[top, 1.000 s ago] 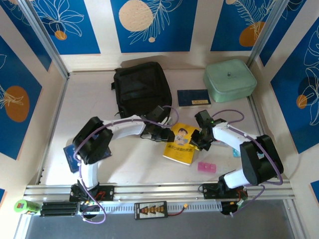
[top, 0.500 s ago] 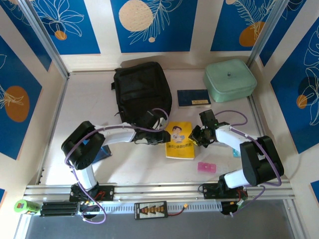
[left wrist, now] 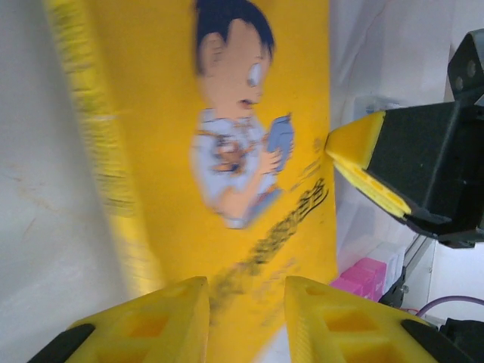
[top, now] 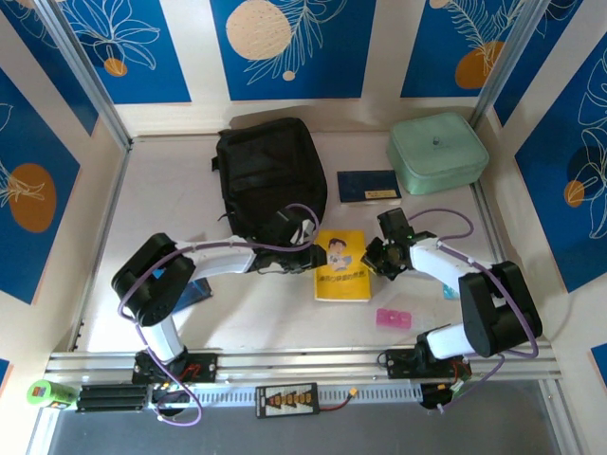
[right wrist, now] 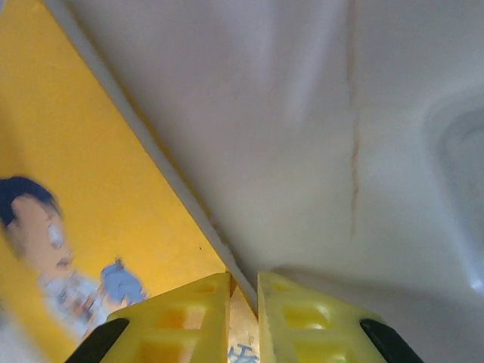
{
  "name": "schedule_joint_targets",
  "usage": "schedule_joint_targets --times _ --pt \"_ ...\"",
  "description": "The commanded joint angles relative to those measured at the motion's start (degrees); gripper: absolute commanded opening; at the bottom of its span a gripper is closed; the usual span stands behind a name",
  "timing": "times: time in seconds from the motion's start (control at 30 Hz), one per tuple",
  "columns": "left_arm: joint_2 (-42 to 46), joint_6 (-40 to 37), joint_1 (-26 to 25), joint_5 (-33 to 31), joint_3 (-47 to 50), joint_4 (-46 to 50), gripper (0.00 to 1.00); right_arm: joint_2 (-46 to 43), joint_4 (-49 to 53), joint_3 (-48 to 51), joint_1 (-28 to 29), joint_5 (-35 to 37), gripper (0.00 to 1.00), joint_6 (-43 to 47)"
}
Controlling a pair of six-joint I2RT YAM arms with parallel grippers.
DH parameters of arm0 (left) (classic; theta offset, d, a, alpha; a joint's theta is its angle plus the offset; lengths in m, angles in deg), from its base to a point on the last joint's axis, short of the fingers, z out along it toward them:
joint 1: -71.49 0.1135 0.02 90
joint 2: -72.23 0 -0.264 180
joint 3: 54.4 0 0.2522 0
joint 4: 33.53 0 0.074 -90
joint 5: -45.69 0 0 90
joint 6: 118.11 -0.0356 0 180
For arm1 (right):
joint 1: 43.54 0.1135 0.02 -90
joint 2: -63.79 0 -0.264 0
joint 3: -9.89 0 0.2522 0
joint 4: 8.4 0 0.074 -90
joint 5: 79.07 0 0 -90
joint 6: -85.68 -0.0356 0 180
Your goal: Pack books, pencil case, and school supplies into a backpack
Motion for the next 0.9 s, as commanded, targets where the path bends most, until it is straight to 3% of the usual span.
schedule_joint_targets --times 0.0,0.17,0.23,0.87 --pt "0.6 -1.1 -0.9 -2.5 -1.9 2.1 0.36 1.6 5.6 -1.7 1.1 -2.3 0.19 1.4" --pt "0.1 -0.9 -0.5 -10.1 -3.5 12.0 0.51 3.9 6.0 -2.2 1.2 -3.0 0.20 1.4" --pt "0.1 -0.9 -0.4 -11.8 -3.6 13.1 0.53 4.1 5.9 -2.3 1.2 -3.0 0.20 1.4" --pt "-6.3 -0.9 -0.2 -6.0 -6.8 10.4 0.49 5.3 6.5 -3.2 1.1 -3.0 0.20 1.7"
